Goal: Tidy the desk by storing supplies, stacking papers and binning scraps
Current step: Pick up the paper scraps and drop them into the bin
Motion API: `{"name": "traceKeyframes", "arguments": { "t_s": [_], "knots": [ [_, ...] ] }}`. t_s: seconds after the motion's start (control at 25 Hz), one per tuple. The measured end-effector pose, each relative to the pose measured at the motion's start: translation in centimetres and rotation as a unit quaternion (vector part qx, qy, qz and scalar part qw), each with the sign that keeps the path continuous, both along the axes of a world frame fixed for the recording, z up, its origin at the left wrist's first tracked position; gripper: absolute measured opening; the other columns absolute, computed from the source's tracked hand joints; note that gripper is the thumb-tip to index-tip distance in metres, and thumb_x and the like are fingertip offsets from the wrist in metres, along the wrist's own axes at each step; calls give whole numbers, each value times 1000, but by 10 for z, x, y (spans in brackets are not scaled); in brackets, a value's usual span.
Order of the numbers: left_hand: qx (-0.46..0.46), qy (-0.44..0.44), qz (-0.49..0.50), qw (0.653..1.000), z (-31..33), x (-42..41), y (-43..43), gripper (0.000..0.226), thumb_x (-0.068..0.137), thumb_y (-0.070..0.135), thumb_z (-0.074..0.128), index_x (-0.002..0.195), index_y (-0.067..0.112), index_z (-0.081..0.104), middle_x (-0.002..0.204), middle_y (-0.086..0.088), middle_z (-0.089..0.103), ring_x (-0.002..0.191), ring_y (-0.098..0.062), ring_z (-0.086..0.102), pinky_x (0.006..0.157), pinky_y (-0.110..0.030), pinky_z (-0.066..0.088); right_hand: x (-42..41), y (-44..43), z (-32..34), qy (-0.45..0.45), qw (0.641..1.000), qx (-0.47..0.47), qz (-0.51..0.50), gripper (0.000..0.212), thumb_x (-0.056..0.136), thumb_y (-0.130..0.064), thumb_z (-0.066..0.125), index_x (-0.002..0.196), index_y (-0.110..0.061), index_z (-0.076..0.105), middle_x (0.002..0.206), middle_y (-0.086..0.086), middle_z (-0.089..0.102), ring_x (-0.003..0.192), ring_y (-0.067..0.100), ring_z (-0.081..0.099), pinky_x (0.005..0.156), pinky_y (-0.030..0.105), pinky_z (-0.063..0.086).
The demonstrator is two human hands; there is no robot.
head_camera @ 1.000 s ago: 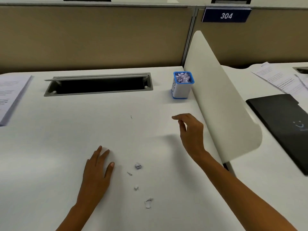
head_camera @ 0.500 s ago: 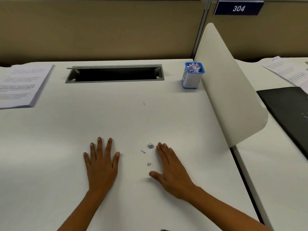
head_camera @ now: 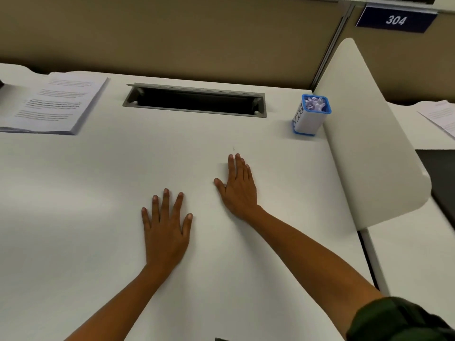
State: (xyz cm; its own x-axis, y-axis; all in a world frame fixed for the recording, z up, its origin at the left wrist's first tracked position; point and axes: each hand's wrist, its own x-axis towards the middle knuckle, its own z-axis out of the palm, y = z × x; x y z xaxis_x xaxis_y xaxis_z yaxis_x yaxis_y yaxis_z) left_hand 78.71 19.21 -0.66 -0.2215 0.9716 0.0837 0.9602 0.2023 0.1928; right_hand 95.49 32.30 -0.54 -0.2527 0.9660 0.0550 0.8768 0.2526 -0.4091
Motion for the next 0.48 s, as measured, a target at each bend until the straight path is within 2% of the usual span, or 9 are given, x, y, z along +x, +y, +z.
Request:
{"name": "traceKeyframes", "arguments": {
  "t_s": [0.16,0.24,0.36,0.44,0.48],
  "knots": [
    [5,-6,-1,1000,-1,-1,0,62,92,52,17,148,26,21,157,-5,13,145,-28,8,116,-52,9,-8,47,1,-40,999,-5,-5,68,97,-48,28,149,-18,-4,157,10,-7,145,25,-4,119,35,0],
    [5,-9,-1,1000,-2,-1,1,61,92,52,18,148,26,21,158,-5,12,145,-28,7,116,-53,9,-10,54,2,-56,998,-8,1,63,99,-43,26,149,-15,0,157,10,-1,145,25,-1,119,36,1],
    [6,-13,-1,1000,-2,-2,1,61,92,51,19,148,25,21,157,-5,12,145,-28,6,116,-54,10,-11,42,12,-83,996,24,30,53,99,-16,32,146,-1,13,154,17,16,143,30,15,118,36,12],
    [9,-14,-2,1000,-3,-2,1,61,92,51,19,148,25,22,157,-6,12,145,-28,7,116,-54,10,-9,22,20,-133,990,31,42,54,94,2,35,143,7,13,151,24,20,138,35,24,116,38,20],
    [11,-14,-2,1000,-2,-2,1,61,92,51,19,148,25,22,157,-6,12,145,-28,7,116,-53,10,-6,10,21,-162,985,38,37,55,92,5,36,142,10,14,149,26,21,135,37,28,114,38,25]
  ]
}}
